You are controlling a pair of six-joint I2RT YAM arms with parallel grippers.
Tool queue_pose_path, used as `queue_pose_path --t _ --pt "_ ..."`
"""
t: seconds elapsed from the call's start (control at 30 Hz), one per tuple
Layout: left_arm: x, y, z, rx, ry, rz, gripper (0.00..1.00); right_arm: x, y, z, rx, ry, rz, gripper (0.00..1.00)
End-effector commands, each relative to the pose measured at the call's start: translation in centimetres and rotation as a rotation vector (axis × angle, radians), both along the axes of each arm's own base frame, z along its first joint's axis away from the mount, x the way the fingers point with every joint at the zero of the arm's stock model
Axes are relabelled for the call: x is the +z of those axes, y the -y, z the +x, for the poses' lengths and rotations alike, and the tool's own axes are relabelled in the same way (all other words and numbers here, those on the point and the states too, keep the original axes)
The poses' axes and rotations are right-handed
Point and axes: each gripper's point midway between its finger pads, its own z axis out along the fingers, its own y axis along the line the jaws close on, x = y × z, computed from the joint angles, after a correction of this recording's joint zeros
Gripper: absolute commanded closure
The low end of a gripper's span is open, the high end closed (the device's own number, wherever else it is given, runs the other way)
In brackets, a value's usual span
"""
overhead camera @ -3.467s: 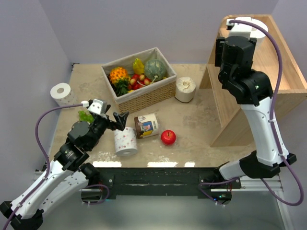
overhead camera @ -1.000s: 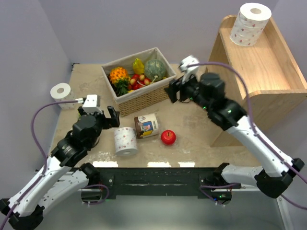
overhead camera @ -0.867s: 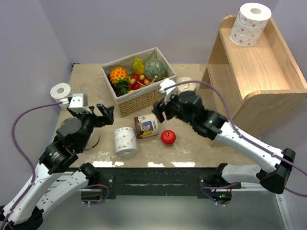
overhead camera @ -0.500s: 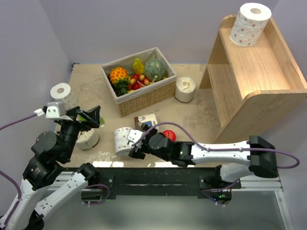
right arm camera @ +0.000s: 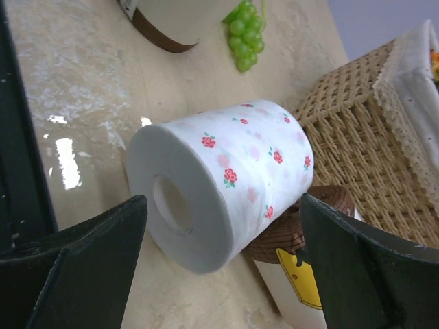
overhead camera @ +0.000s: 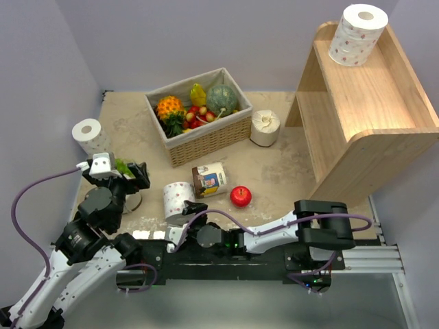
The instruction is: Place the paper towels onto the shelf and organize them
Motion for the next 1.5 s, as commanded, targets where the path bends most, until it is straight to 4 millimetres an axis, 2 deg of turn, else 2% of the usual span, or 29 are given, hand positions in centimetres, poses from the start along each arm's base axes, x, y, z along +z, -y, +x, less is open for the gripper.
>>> queue_pose_path --t 0.0,0.1,0.13,0.27,0.4,0.77,1.0,1.1,1.27,1.3,1.33,1.37,1.4,1.47 --pt "1.2 -1.1 -0.1 0.060 0.061 -0.042 0.00 2.2 0.1 1.6 -0.120 0.108 0.103 0.05" --pt "1.2 -1.1 0.0 0.060 0.058 -0.037 0.00 2.2 -0.1 1.8 -0.121 0.141 0.109 0.07" --pt "1.1 -1.0 0.1 0.060 0.054 -0.034 0.00 1.5 -0.2 1.9 -0.120 0.147 0.083 0.07" --pt "1.1 -1.0 0.1 0.058 0.054 -0.036 0.00 0.8 -0.8 2.2 -0.147 0.168 0.067 0.09" --pt "1.1 -0.9 0.1 0.052 0.063 -0.035 0.00 0.0 -1.3 2.4 -0.149 0.179 0.048 0.15" --pt "0.9 -0.7 0.2 0.042 0.058 -0.028 0.00 0.2 -2.1 3.7 -0.217 0.228 0.082 0.26" --pt "1.0 -0.7 0.1 0.039 0.059 -0.030 0.00 1.1 -1.8 4.1 -0.231 0.241 0.095 0.41" --pt "1.0 -0.7 0.1 0.041 0.061 -0.030 0.00 2.5 -1.4 4.2 -0.245 0.236 0.129 0.45" --pt "1.0 -0.7 0.1 0.041 0.061 -0.032 0.00 6.8 -0.9 3.9 -0.245 0.186 0.201 0.51" --pt "1.0 -0.7 0.1 0.042 0.061 -0.030 0.00 6.5 -0.8 3.8 -0.246 0.153 0.183 0.53" --pt "1.0 -0.8 0.1 0.044 0.062 -0.033 0.00 7.5 -1.0 3.9 -0.246 0.129 0.200 0.54" --pt "1.0 -0.8 0.1 0.045 0.062 -0.034 0.00 9.4 -0.6 3.7 -0.238 0.102 0.237 0.57" --pt "1.0 -0.8 0.1 0.047 0.062 -0.032 0.00 9.1 -0.5 3.5 -0.230 0.054 0.226 0.58" --pt "1.0 -0.9 0.1 0.050 0.064 -0.033 0.00 11.9 -0.1 3.9 -0.234 0.009 0.286 0.60"
